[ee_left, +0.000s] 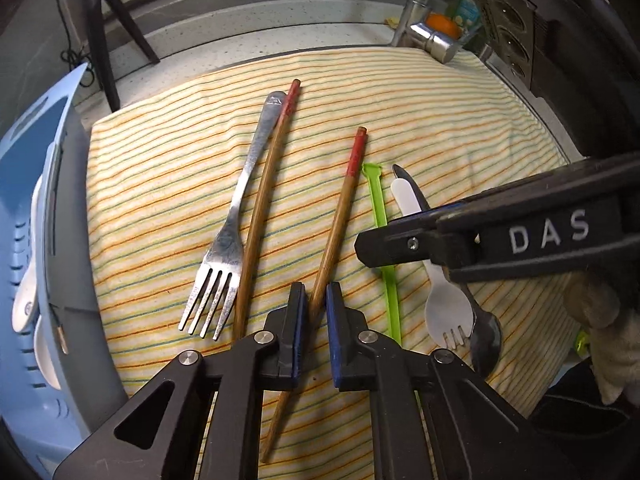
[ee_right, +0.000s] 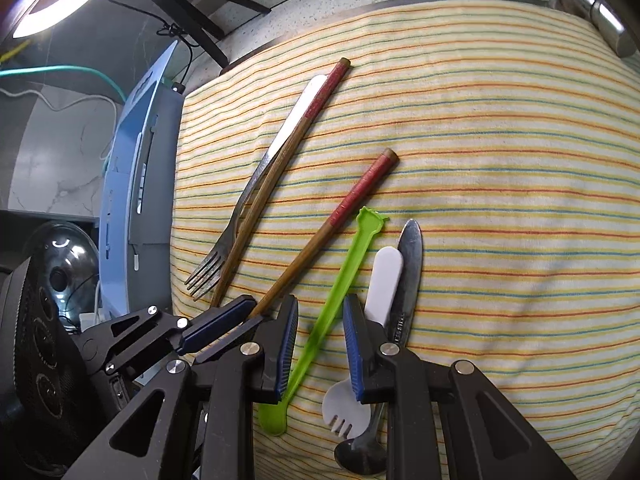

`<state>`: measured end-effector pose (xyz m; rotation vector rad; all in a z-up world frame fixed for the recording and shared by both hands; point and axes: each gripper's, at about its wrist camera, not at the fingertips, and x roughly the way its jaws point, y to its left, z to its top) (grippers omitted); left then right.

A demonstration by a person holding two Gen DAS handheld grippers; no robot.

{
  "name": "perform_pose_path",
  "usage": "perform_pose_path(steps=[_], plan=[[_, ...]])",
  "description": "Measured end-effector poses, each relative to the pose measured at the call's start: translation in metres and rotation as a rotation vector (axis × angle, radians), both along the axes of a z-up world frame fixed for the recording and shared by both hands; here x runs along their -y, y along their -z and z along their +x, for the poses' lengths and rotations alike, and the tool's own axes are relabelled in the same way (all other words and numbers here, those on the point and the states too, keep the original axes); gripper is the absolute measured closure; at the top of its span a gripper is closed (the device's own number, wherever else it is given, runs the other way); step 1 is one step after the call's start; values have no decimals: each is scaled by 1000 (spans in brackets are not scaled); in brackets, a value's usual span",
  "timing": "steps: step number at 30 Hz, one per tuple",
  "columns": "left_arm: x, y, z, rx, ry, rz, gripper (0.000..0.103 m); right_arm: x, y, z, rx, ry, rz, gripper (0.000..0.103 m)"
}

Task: Organize utensils
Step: 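Lower the left gripper to a red-tipped chopstick while the right gripper approaches the green plastic spoon, then close the left gripper on the chopstick while the right gripper grasps the green spoon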

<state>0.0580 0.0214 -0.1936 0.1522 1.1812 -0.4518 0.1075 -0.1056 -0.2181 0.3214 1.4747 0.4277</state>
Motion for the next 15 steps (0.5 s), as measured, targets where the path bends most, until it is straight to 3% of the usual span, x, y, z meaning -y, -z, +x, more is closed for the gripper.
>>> perform_pose_path(steps=[8, 15], plan=[[-10, -3, -16, 9, -61, -4, 95, -27, -7, -5, 95, -121, -131, 82], [-10, -1, -8, 5, -64, -30, 94, -13, -5, -10, 19, -35, -69, 82]])
